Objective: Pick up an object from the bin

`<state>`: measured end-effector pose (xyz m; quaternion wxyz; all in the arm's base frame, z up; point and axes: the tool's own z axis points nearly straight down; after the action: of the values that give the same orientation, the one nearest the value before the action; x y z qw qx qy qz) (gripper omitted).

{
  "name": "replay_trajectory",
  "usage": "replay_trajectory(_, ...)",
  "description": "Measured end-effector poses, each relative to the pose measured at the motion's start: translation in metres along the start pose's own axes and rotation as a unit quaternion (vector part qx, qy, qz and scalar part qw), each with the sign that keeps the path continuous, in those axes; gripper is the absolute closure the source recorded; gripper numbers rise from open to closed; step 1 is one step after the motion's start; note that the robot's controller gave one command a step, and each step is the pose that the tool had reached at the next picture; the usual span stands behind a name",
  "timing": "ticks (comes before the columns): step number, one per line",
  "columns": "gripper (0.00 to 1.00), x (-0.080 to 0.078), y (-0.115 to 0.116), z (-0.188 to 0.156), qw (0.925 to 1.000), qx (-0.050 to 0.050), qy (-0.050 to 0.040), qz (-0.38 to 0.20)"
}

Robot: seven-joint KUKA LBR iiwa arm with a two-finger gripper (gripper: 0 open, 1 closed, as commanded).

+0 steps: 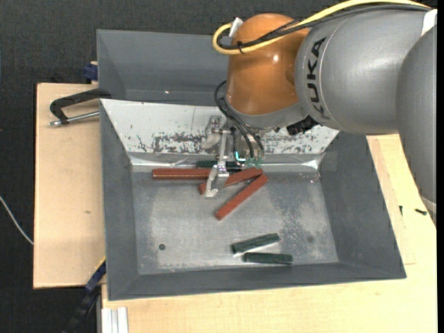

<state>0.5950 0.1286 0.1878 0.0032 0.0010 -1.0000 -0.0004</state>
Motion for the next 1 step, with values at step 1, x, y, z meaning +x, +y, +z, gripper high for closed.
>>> replay_trajectory(1,0.0,-0.0018,-0.0005,-0.0042,1.0,-0.001,-0.0039,0.001)
